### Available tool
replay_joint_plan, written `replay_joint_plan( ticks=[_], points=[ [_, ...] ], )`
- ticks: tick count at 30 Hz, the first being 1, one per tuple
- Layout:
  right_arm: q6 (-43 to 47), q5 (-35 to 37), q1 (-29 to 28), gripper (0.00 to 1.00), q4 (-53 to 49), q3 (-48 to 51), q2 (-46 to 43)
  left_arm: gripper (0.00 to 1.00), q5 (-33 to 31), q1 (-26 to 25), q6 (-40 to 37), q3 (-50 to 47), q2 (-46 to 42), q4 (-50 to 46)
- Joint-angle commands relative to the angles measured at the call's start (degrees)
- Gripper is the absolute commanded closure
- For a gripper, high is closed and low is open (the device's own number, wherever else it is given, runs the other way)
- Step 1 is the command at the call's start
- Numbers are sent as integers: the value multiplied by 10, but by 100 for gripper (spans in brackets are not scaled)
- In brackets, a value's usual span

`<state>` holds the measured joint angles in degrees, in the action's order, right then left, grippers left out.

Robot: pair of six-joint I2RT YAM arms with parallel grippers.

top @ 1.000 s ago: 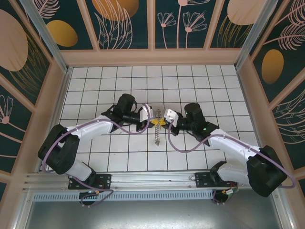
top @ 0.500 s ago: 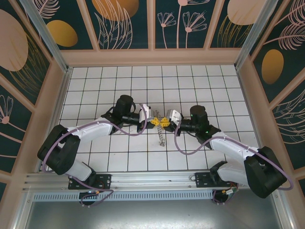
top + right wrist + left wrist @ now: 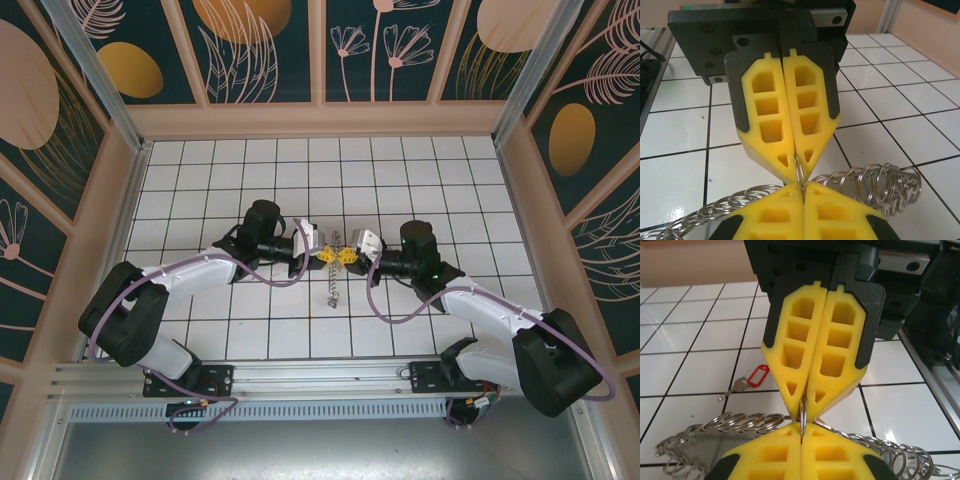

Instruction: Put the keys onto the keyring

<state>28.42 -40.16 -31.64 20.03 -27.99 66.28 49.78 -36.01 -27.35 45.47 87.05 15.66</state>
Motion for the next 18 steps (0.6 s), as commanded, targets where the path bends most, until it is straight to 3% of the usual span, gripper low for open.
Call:
replay_joint_plan(
  ticks=[1, 6, 18],
  points=[
    [39, 47, -9, 100, -72, -39, 2, 87, -36, 0, -58, 32, -14, -85],
    [47, 66, -20, 100, -95, -59, 3, 83, -50, 0, -84, 58, -9, -147],
    [47, 78, -37, 100, -107, -77, 8, 79, -26, 0, -76, 70, -12, -137]
  ],
)
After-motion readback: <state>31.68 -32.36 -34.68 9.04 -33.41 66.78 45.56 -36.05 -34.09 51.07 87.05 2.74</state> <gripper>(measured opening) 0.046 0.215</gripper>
